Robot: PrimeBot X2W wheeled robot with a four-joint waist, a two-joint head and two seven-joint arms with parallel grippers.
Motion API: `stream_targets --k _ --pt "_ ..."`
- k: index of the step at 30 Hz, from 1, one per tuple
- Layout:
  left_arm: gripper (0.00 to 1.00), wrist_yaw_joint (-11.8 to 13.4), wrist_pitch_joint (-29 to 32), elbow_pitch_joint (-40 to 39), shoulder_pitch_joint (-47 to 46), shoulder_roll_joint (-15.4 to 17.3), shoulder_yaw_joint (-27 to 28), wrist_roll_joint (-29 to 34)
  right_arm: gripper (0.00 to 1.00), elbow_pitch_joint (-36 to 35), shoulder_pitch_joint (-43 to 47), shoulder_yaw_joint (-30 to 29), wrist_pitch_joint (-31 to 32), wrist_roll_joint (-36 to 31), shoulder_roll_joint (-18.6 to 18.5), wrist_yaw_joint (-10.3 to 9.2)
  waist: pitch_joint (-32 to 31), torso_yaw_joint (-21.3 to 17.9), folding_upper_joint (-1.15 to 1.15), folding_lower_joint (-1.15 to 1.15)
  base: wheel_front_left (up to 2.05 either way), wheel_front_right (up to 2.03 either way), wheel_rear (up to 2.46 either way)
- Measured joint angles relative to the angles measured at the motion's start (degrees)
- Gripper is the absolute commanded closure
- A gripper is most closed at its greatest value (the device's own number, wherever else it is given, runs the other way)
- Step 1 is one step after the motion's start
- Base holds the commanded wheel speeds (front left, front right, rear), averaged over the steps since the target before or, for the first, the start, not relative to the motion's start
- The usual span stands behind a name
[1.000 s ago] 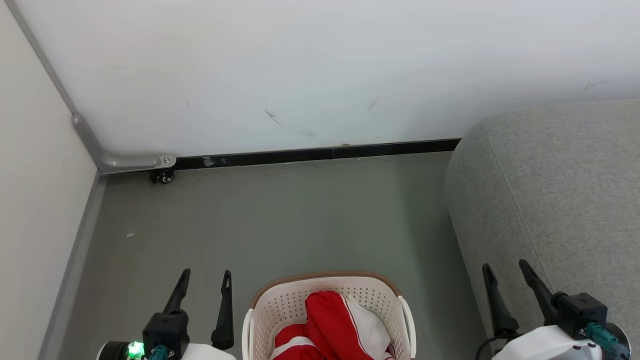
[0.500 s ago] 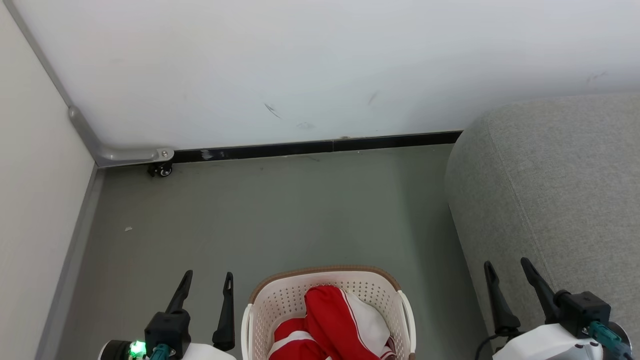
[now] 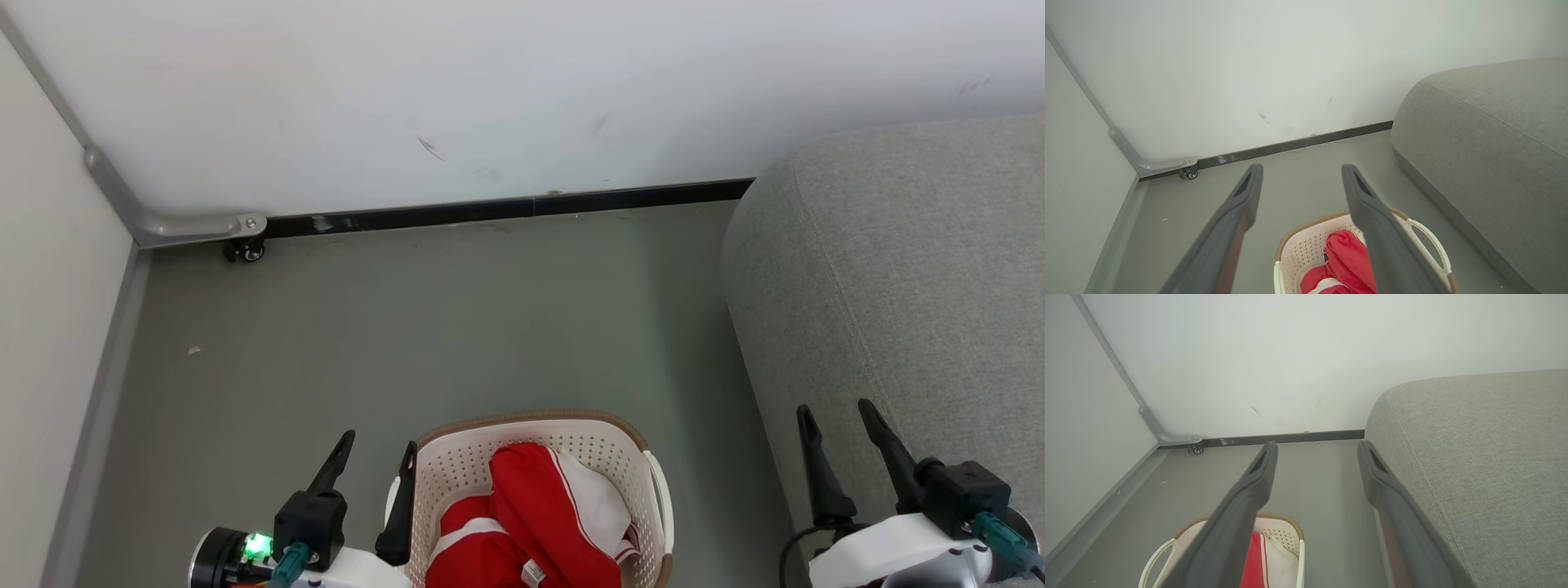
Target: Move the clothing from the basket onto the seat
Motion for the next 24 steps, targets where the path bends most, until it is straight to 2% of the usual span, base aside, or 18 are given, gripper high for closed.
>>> stream_targets --k 16,24 --pt "0.0 -1.4 0.0 4.2 -6.0 -0.2 -2.0 1.5 0.0 -2.2 -0.2 -1.9 -1.5 0.1 0.0 0.0 6.2 -2.3 0.0 0.0 0.0 0.0 0.0" --pt "0.0 -1.5 0.0 5.6 -9.3 -0.2 -2.2 2.0 0.0 -4.2 -4.2 -1.3 -3.1 0.6 0.1 0.0 10.3 -4.0 0.0 0.0 0.0 0.0 0.0"
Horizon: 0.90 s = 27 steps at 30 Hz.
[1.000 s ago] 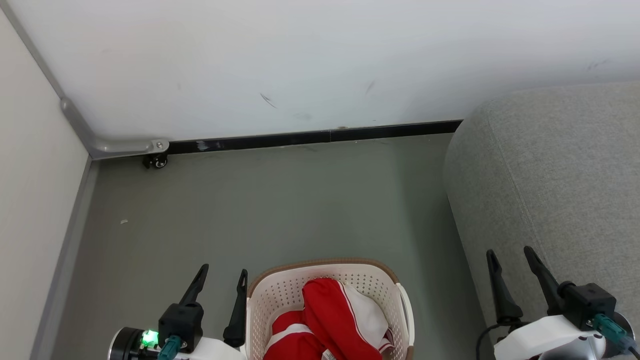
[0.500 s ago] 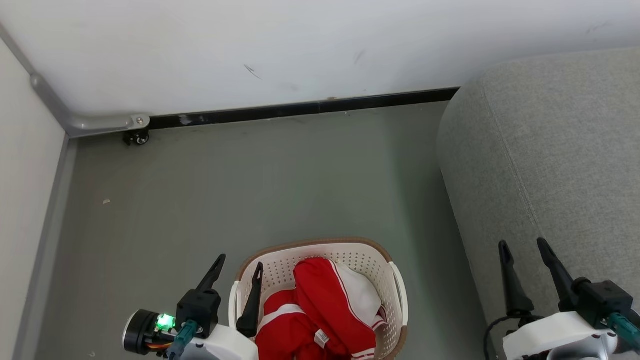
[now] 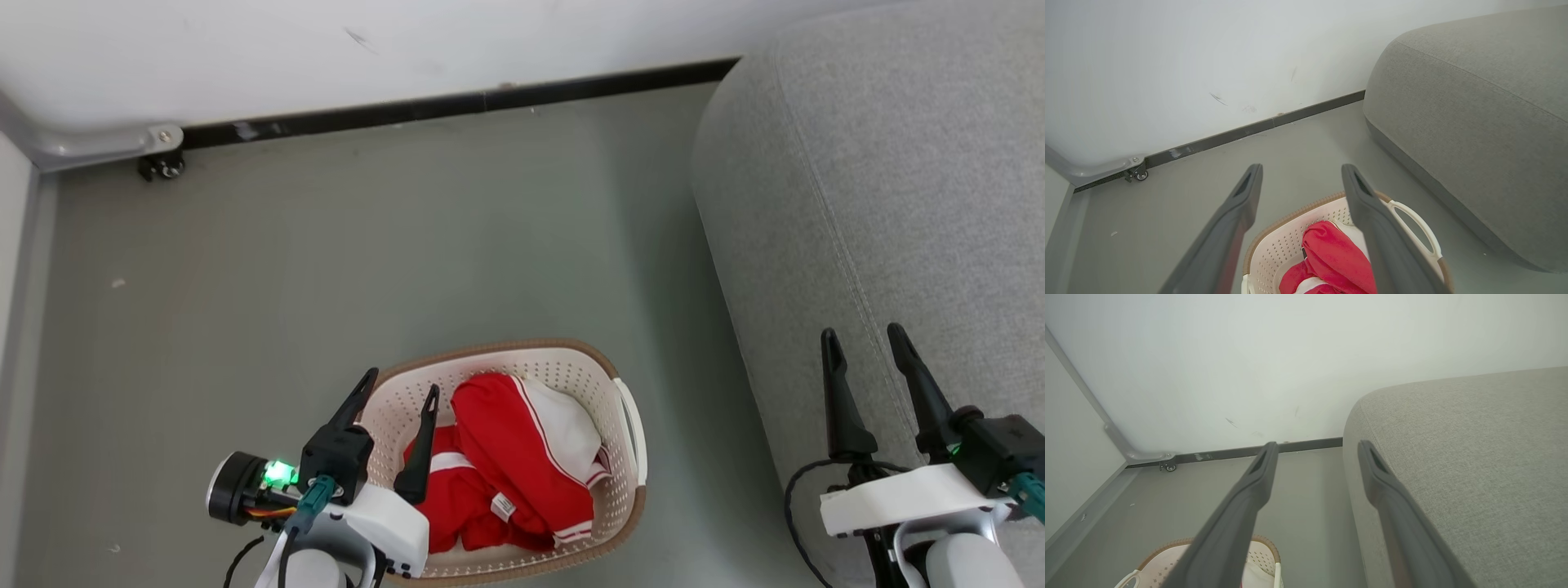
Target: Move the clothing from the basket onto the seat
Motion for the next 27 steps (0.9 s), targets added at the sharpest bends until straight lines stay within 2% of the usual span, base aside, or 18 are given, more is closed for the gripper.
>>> stream_targets --k 27 --pt "0.0 -0.6 0.0 8.7 -8.4 1.5 0.3 1.1 0.0 -1.4 -7.3 3.8 -2.8 2.3 0.0 0.01 13.1 -6.6 0.0 0.0 0.0 0.0 0.0"
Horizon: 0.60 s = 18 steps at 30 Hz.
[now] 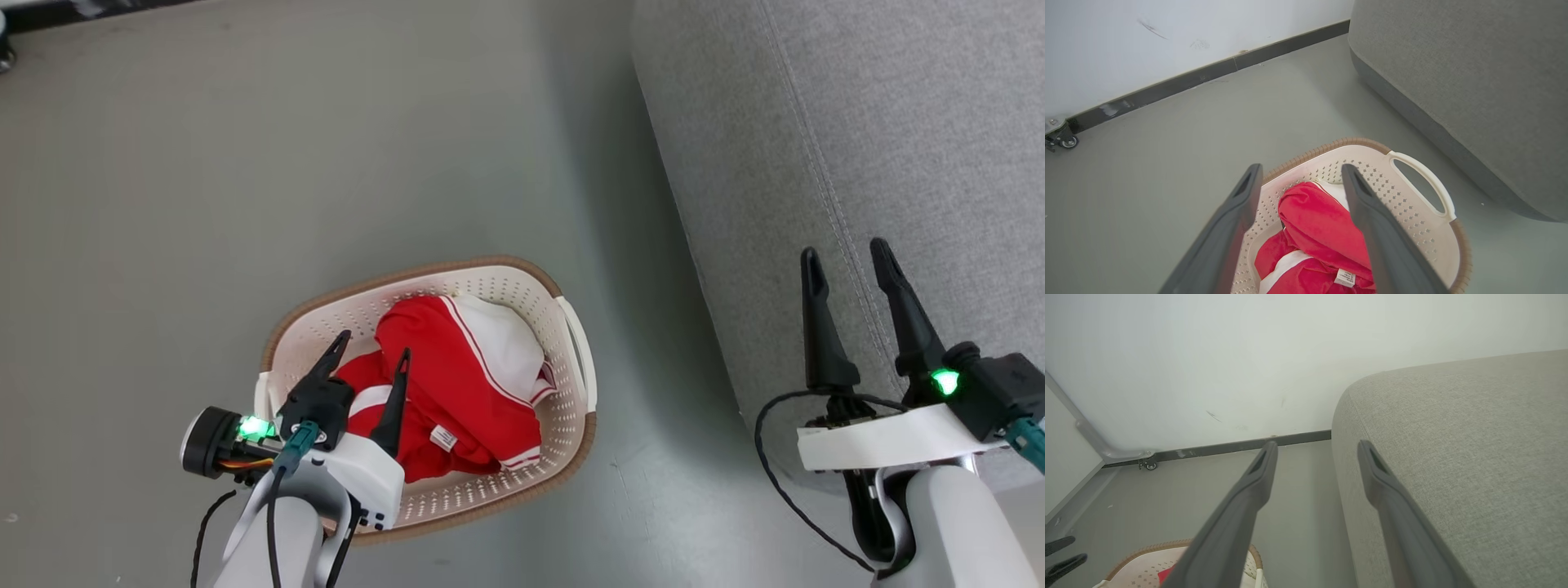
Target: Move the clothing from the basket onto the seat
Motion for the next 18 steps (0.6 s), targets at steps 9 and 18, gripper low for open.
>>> stream_targets --k 9,18 --pt "0.0 -0.2 0.0 3.3 -2.8 0.2 0.1 0.2 0.0 -0.4 -1.4 1.5 -0.2 1.2 0.0 0.0 4.1 -2.7 0.0 0.0 0.0 0.0 0.0" --pt "0.0 -0.5 0.0 6.7 -6.2 1.0 0.2 0.4 0.0 -0.4 -3.7 1.8 -0.6 2.2 0.0 0.0 7.7 -5.1 0.0 0.0 0.0 0.0 0.0"
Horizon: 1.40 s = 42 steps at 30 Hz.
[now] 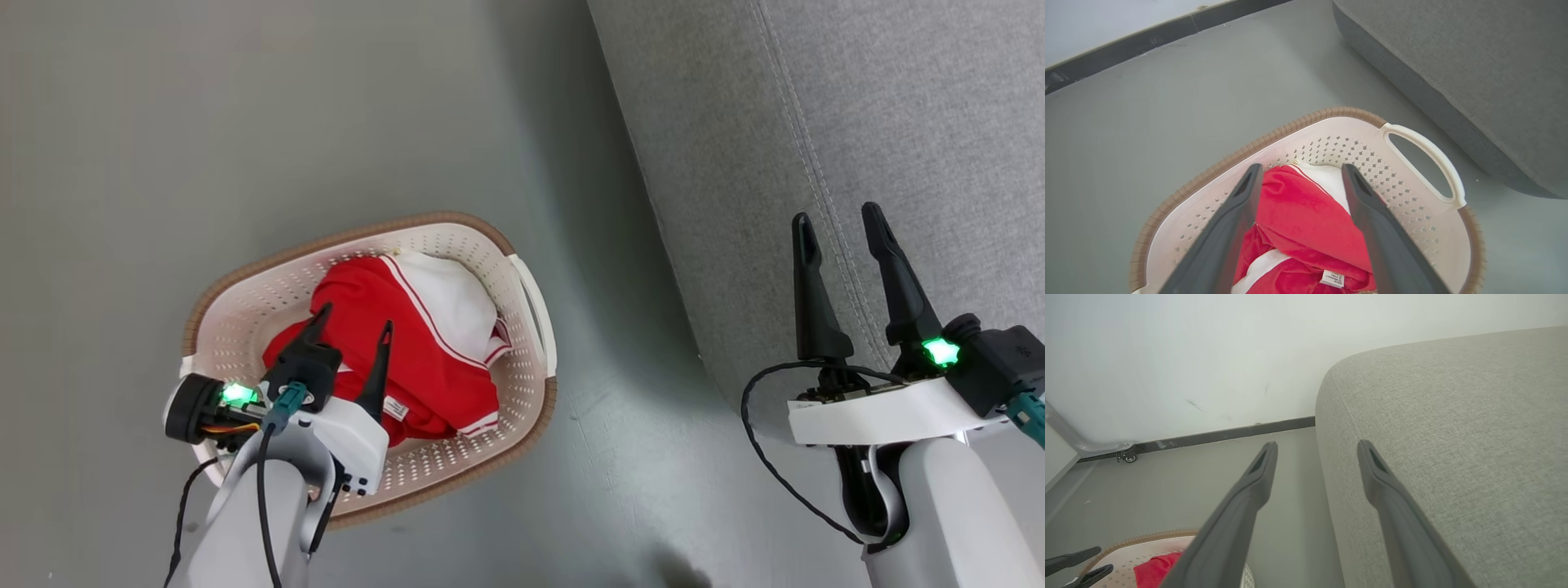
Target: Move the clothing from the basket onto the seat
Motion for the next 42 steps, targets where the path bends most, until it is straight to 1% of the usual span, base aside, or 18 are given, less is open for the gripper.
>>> stream_targets --k 7,16,24,28,32,35,42 --pt "0.0 0.0 0.1 3.9 -2.4 1.2 0.3 0.4 0.0 0.0 -0.9 1.1 0.0 1.3 0.0 0.0 2.7 -1.8 0.0 0.0 0.0 0.0 0.0" --pt "0.0 0.3 0.7 6.9 -5.1 2.9 1.9 0.3 0.0 -1.3 -3.6 1.9 0.0 2.8 0.0 0.0 5.9 -3.8 0.0 0.0 0.0 0.0 0.0" --pt "0.0 2.3 2.1 9.3 -7.6 3.2 3.4 0.2 0.0 -1.4 -4.9 2.9 0.0 3.3 0.0 0.0 7.9 -5.2 0.0 0.0 0.0 0.0 0.0" --pt "0.0 3.4 2.1 10.3 -8.7 3.9 4.1 0.1 0.0 -1.5 -5.9 3.4 0.0 3.8 0.0 0.0 8.9 -5.8 0.0 0.0 0.0 0.0 0.0" --pt "0.0 5.0 2.0 11.2 -9.7 4.8 5.0 0.1 0.0 -1.5 -5.9 3.5 0.0 4.2 0.0 0.0 9.7 -6.2 0.0 -0.01 0.0 0.0 0.0" --pt "0.0 6.3 2.0 11.7 -9.8 4.8 5.3 0.1 0.0 -1.5 -6.6 3.5 0.0 4.3 0.0 0.0 10.2 -6.4 0.0 0.0 0.0 0.0 0.0" --pt "0.0 6.9 2.0 13.7 -9.8 4.8 5.8 -0.2 0.0 -1.3 -8.1 3.5 -0.1 4.4 0.0 0.0 10.1 -6.2 0.0 -0.01 0.0 0.0 0.0"
